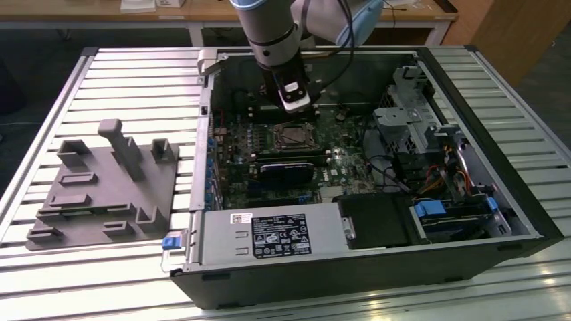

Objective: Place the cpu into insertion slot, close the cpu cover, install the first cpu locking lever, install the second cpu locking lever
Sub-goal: 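Install the first cpu locking lever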

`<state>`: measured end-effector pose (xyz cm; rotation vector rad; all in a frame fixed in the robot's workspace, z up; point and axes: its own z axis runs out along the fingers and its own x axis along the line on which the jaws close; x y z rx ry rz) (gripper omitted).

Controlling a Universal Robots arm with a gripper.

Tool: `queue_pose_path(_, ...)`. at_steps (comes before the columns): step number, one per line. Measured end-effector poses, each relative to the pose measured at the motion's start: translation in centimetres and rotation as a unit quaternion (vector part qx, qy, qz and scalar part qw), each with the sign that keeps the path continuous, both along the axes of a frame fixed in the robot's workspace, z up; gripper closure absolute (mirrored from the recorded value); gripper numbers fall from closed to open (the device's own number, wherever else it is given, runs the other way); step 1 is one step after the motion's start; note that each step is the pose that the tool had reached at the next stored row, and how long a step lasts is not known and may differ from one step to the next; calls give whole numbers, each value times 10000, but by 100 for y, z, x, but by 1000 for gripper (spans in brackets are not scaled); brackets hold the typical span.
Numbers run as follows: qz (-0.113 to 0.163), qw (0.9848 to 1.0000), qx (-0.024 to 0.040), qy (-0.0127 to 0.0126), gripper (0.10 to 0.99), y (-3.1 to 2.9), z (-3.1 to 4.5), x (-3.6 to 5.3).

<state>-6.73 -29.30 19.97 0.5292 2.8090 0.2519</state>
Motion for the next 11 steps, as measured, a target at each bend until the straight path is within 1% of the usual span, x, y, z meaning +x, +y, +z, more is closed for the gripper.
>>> queue_pose_path(11, 0, 10000, -1, -9, 980, 0, -49, -1)
